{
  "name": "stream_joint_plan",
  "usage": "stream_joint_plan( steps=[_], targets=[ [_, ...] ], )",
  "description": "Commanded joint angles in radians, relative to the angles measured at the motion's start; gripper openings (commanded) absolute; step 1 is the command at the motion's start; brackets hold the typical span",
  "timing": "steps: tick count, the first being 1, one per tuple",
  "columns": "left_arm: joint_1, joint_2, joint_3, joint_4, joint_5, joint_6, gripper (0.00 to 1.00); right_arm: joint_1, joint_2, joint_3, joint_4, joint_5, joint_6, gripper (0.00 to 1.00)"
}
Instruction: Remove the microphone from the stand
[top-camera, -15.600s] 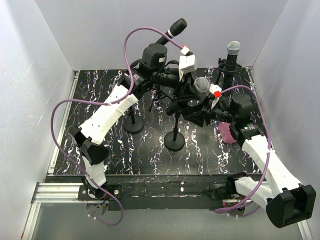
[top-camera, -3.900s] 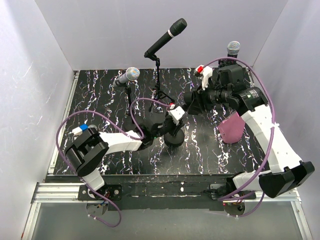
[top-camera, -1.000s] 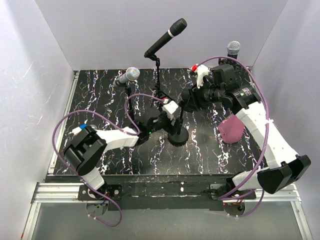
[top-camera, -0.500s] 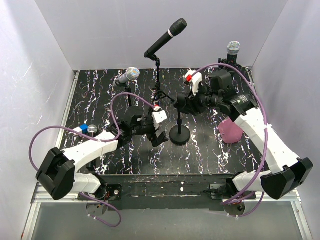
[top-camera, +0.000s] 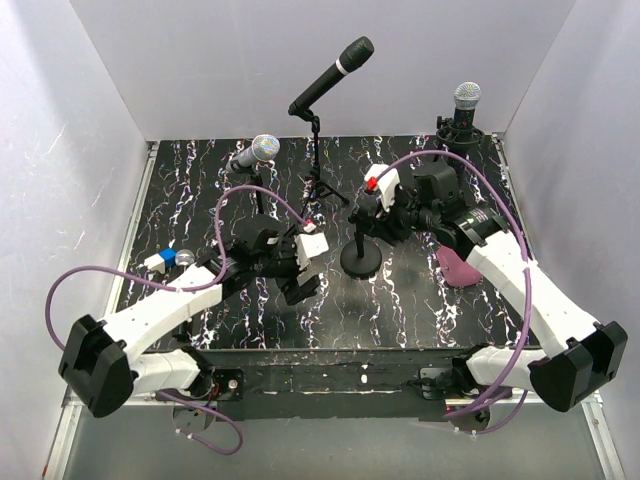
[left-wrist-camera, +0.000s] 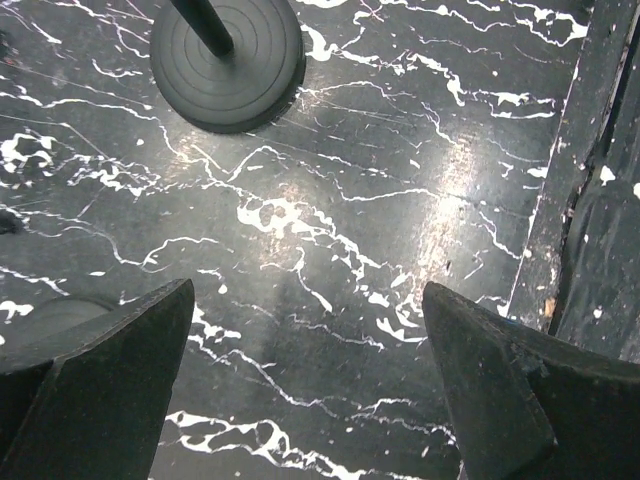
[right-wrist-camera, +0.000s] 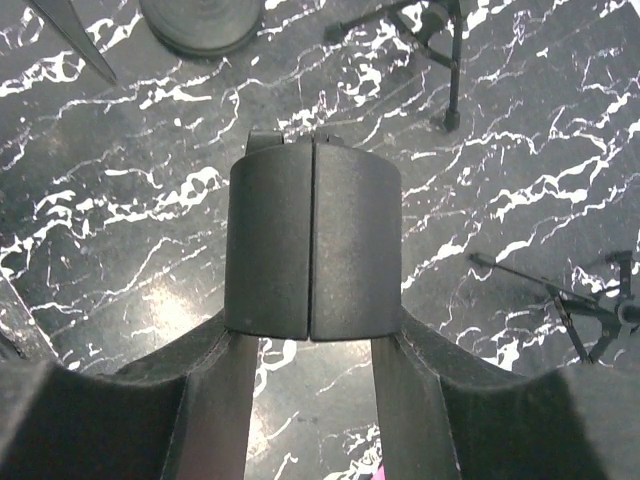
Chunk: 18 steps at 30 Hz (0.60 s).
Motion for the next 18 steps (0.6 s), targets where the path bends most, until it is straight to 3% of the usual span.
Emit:
stream_joint_plan(
  steps=[1, 5, 11, 18],
  targets=[
    [0.002, -0.094, 0.042, -0.095, -0.027, 0.095, 0.98, 0.005, 0.028, -0.119, -0.348, 0.073, -0.045, 0.01],
    [0.004, -0.114, 0.087, -0.215, -0.044, 0.208, 0.98, 0.005, 0.002, -0.182, -0.303, 0.039, -0.046, 0.01],
    [0.001, -0.105, 0.170, -0.379, -0.142, 0.184, 0.98, 0.005, 0.007, -0.219, -0.244, 0.011, -0.029, 0.01],
    [0.002, -0.238, 0.071, -0.295, -0.194, 0.155, 0.98, 0.002, 0.042, -0.096, -0.370, 0.074, -0.061, 0.01]
  ],
)
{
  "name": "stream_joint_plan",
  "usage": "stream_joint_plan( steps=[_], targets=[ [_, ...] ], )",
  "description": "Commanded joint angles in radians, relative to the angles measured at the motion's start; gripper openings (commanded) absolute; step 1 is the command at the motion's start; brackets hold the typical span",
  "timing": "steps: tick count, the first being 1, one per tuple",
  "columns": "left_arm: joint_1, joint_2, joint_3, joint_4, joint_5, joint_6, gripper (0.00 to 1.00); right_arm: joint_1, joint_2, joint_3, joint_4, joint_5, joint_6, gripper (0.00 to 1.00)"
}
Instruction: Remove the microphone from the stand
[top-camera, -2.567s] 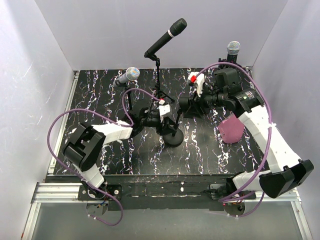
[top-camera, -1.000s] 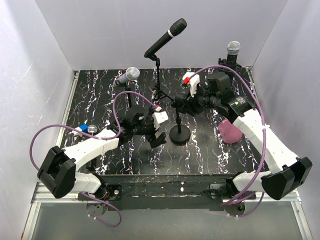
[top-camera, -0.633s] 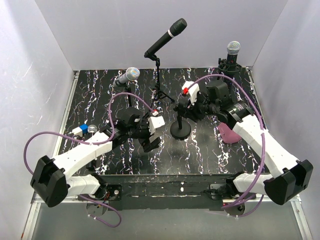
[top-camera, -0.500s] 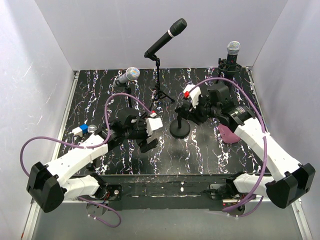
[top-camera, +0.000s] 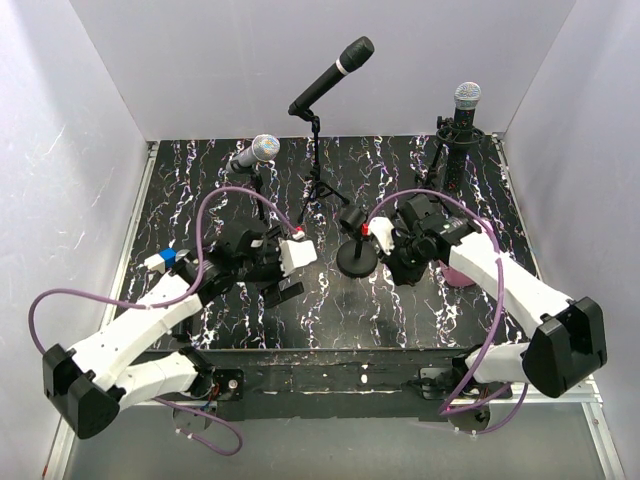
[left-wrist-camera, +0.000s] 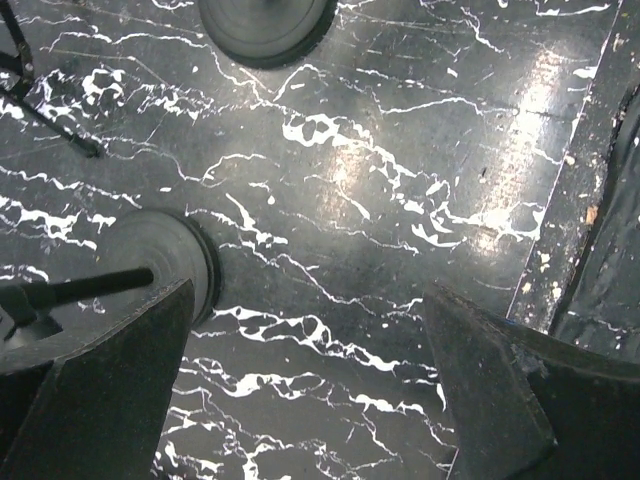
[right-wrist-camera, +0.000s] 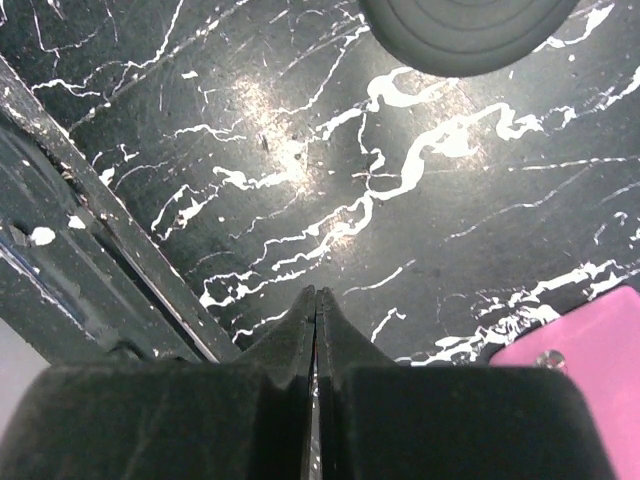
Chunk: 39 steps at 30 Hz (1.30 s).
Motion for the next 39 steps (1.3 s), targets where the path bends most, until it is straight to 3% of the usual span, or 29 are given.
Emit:
stream_joint_plan(
  steps=[1, 3, 9, 10, 12, 21, 31, 36, 39],
  targets=[
    [0.004, -0.100, -0.043, 0.034, -0.066, -0.008, 0.98, -0.003, -0.004, 0.141, -0.128, 0.044, -0.018, 0.01],
    [0.004, -0.097, -0.060, 0.055, -0.081, -0.009, 0.98, -0.010, -0.032, 0.183, -0.160, 0.029, -0.020, 0.06],
    [0.004, -0.126, -0.123, 0.123, -0.138, -0.011, 0.98, -0.013, -0.147, 0.244, -0.123, -0.059, 0.054, 0.62],
    [0.002, -0.129, -0.126, 0.117, -0.146, -0.029, 0.98, -0.013, -0.163, 0.257, -0.102, -0.079, 0.075, 0.75],
    [0.005, -0.135, -0.143, 0.112, -0.146, -0.060, 0.98, -0.013, -0.193, 0.240, -0.007, -0.112, 0.127, 0.83],
    [0.014, -0.087, -0.106, 0.048, -0.126, -0.062, 0.98, -0.011, -0.145, 0.160, 0.458, -0.222, 0.265, 0.88],
    [0.017, -0.084, -0.097, 0.034, -0.120, -0.057, 0.98, 0.000, -0.027, 0.189, 0.559, -0.308, 0.253, 0.89],
    [0.027, -0.087, -0.097, 0.032, -0.115, -0.059, 0.98, 0.015, 0.002, 0.160, 0.536, -0.191, 0.282, 0.65],
    [0.030, -0.084, -0.099, 0.031, -0.111, -0.057, 0.98, 0.015, 0.007, 0.119, 0.550, -0.150, 0.307, 0.45]
  ],
)
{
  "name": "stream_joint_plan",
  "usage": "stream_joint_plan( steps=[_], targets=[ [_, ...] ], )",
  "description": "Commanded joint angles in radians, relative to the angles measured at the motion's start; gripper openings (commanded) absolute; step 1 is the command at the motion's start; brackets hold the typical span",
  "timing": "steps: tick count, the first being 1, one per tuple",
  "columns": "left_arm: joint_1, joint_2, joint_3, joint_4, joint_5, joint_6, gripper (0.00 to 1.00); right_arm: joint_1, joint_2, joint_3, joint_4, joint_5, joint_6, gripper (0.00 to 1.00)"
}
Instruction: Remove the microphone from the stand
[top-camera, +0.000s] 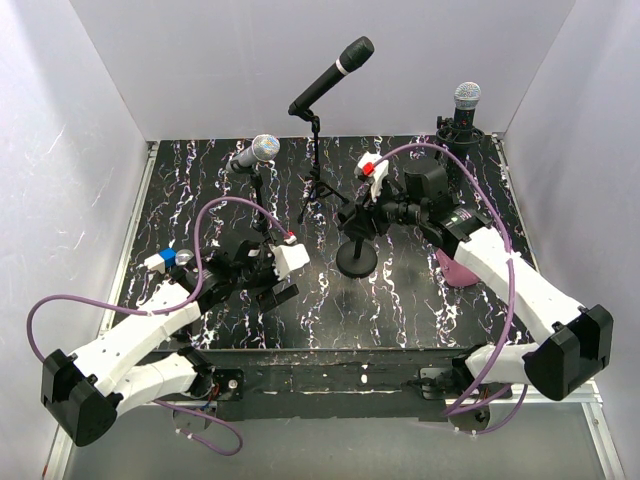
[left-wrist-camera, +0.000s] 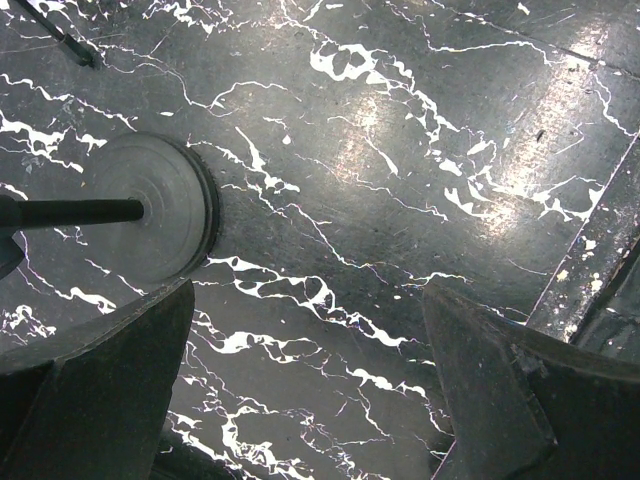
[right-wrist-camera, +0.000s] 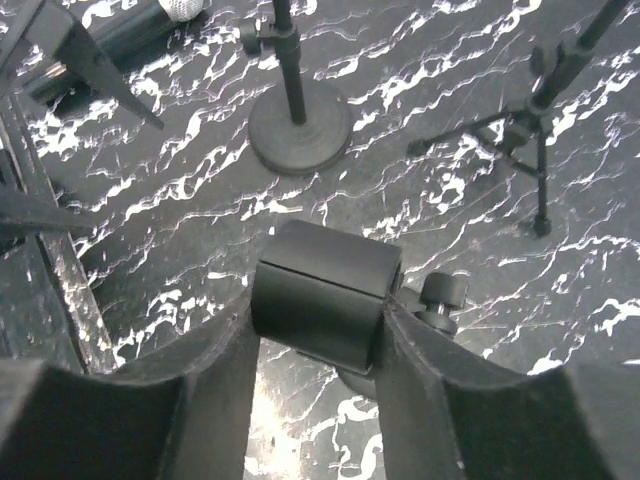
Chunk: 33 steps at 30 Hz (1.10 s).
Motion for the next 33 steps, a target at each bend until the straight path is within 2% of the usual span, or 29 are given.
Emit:
stream_joint_plan(
  steps=[1, 3, 10, 16, 19, 21, 33],
  targets=[
    [0.011, -0.012, 0.036, -0.008, 0.019, 0.003, 0.98, 0.004, 0.009, -0.061, 0.045, 0.073, 0.038, 0.39],
    [0.011, -0.012, 0.036, -0.008, 0.020, 0.003, 0.98, 0.004, 0.004, -0.095, 0.047, 0.073, 0.038, 0.34],
    [0.012, -0.011, 0.028, -0.005, 0.022, -0.001, 0.98, 0.004, -0.005, -0.193, 0.056, 0.085, 0.039, 0.29],
    [0.012, -0.015, 0.016, -0.002, 0.019, 0.000, 0.98, 0.004, -0.007, -0.247, 0.098, 0.105, 0.070, 0.20],
    [0.015, -0.017, 0.013, -0.002, 0.022, 0.002, 0.98, 0.001, -0.001, -0.259, 0.114, 0.119, 0.088, 0.06],
    [0.017, -0.015, 0.010, -0.002, 0.023, 0.002, 0.98, -0.009, 0.005, -0.265, 0.124, 0.128, 0.105, 0.02],
    [0.023, -0.015, -0.001, 0.001, 0.022, 0.003, 0.98, -0.032, 0.044, -0.181, 0.219, 0.214, 0.039, 0.01]
  ],
)
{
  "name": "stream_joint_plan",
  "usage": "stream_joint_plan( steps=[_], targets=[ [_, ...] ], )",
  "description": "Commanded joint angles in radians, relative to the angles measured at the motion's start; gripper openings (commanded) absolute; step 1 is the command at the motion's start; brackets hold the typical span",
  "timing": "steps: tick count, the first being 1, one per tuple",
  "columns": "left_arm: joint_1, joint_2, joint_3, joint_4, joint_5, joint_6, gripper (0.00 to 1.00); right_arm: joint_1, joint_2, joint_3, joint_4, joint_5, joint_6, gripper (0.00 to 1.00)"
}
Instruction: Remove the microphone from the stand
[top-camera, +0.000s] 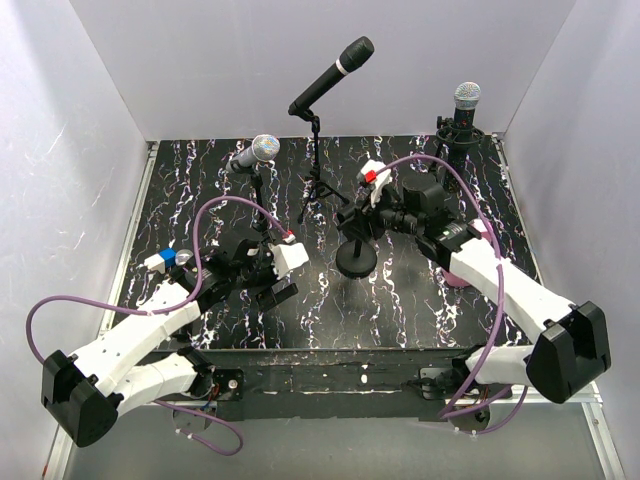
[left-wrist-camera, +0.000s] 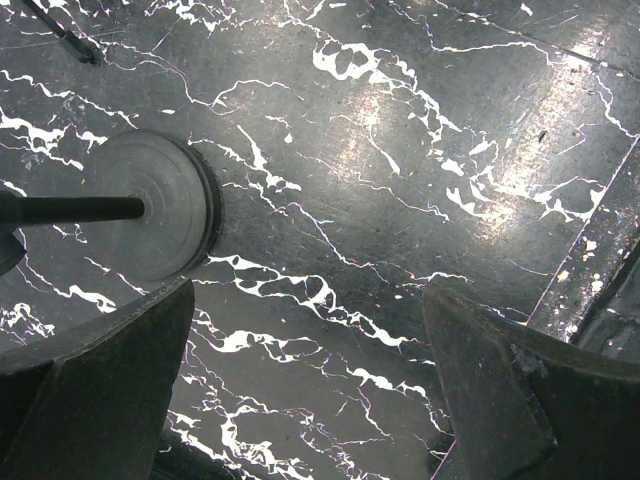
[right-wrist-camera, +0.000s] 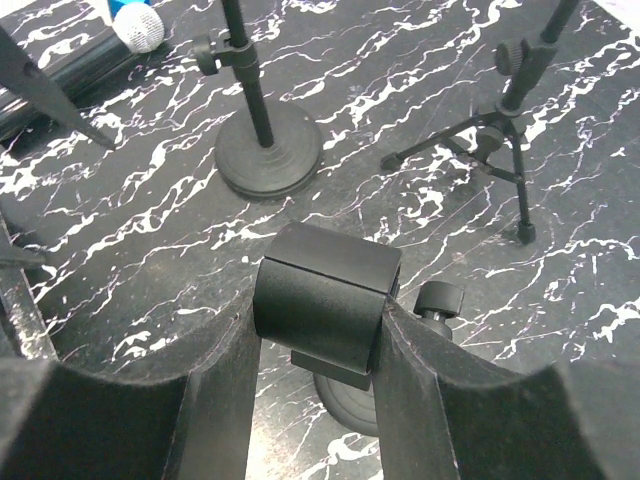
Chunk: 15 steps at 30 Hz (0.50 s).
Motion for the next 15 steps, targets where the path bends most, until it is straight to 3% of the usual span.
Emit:
stream_joint_plan(
  steps=[1, 7, 15],
  targets=[
    [0.008, -0.017, -0.002, -0.001, 0.011, 0.006, 0.98, -0.042, 0.074, 0.033, -0.078, 0.144, -0.038, 0.01],
    [0.014, -0.026, -0.016, -0.024, -0.022, -0.017, 0.98, -0.073, 0.095, 0.118, -0.040, 0.181, -0.052, 0.01],
    [0.030, -0.043, -0.023, -0.031, -0.016, -0.011, 0.98, -0.079, 0.087, 0.118, 0.144, 0.202, -0.122, 0.01]
  ],
)
